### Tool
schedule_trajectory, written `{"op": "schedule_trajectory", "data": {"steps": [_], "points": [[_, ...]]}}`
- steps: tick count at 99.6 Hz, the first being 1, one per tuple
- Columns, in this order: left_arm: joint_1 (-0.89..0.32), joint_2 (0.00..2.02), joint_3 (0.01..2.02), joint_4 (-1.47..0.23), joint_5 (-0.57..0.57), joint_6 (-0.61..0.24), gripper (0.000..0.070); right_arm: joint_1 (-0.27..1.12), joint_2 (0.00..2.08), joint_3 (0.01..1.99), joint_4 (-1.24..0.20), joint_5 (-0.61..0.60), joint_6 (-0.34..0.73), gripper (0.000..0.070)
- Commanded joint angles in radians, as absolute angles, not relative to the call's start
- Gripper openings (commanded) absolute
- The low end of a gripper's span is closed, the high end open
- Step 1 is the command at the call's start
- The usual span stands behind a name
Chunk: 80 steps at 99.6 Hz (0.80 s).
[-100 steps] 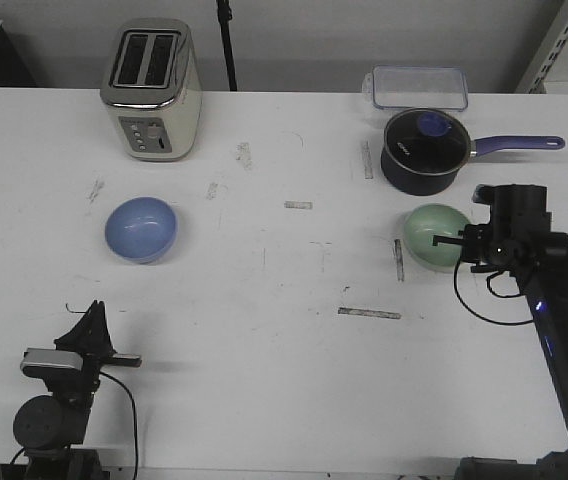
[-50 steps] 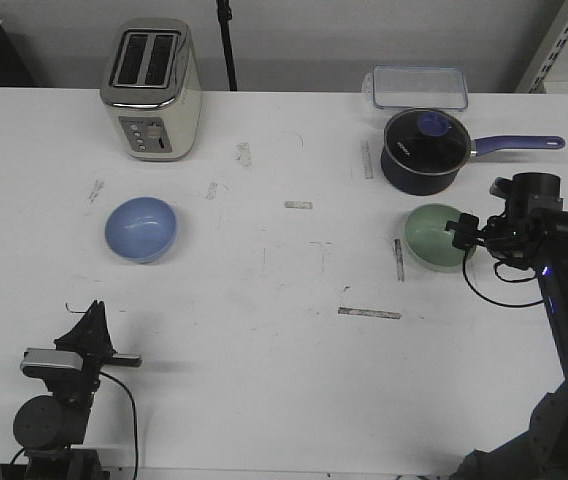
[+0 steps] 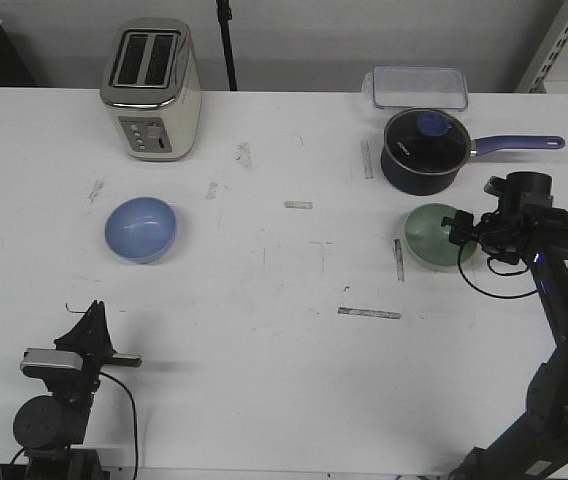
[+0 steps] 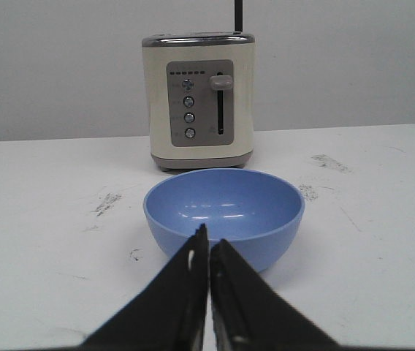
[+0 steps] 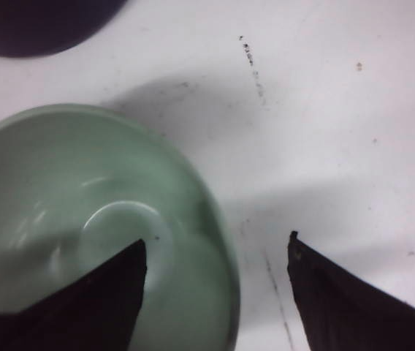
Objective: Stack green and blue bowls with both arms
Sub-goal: 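Close the right gripper on the green bowl's rim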
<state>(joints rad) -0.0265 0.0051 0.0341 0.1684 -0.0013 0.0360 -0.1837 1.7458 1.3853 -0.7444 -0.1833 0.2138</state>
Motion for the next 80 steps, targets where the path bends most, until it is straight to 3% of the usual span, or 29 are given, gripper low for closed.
{"op": "schedule_trajectory", "data": {"steps": [1, 23, 40, 80], "points": [[-0.025, 0.003, 0.012, 0.181, 0.000, 0.041, 0.0001, -0.186, 1.778, 1.406, -0.733, -0.184, 0.216, 0.0317], [-0.025, 0.003, 0.012, 0.181, 0.000, 0.042, 0.0001, -0.186, 1.805, 1.406, -0.733, -0.184, 0.214, 0.0249], [-0.025, 0.003, 0.012, 0.181, 0.000, 0.041, 0.0001, -0.186, 1.806, 1.406, -0.733, -0.184, 0.213, 0.0003], [-0.025, 0.003, 0.012, 0.181, 0.000, 0.042, 0.0001, -0.181, 1.761, 1.410, -0.738, -0.187, 0.217, 0.0003]]}}
